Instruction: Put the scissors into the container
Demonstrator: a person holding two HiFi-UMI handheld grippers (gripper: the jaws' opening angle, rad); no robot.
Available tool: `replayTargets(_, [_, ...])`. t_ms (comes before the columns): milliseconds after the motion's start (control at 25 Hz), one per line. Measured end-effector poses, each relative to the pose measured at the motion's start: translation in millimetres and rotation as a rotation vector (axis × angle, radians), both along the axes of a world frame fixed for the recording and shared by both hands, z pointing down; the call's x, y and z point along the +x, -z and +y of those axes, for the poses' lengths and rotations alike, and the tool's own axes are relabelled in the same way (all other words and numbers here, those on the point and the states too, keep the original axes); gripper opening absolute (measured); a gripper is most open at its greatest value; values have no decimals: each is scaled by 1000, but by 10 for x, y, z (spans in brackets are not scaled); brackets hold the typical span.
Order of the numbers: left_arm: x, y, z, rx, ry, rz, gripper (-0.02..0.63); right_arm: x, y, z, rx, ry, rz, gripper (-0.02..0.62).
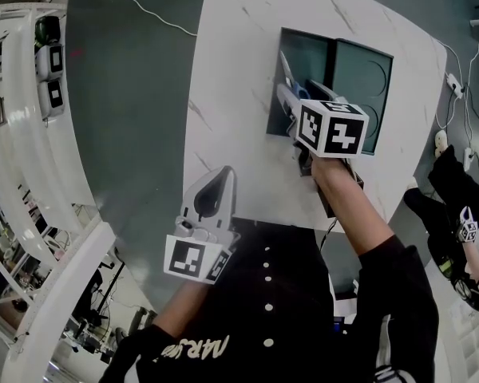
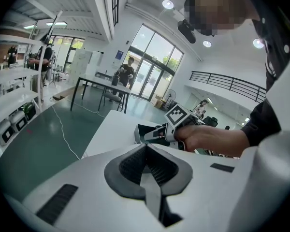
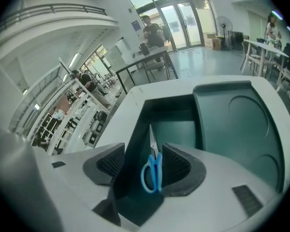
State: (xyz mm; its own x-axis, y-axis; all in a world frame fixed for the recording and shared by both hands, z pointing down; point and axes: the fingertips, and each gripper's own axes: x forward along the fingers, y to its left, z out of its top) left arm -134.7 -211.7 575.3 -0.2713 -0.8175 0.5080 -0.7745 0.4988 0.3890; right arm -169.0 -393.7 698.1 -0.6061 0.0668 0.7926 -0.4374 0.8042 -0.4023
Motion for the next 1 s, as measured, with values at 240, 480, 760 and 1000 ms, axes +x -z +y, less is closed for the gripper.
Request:
replayTargets(240, [-5,116,82,15,-12,-21,26,115,139,55,39,7,-28,146])
replayTargets(480, [-57,442,66,62,-41,-71,26,188,789,-5,108,-31,-152,14])
replayTargets(760, [-102,948,58,125,-69,-152,26,425,1809,28,231,-36,-374,14])
replayTargets(1000, [-77,1350,111,184,-91,-208,26,868,2605,122,408,-60,-540,14])
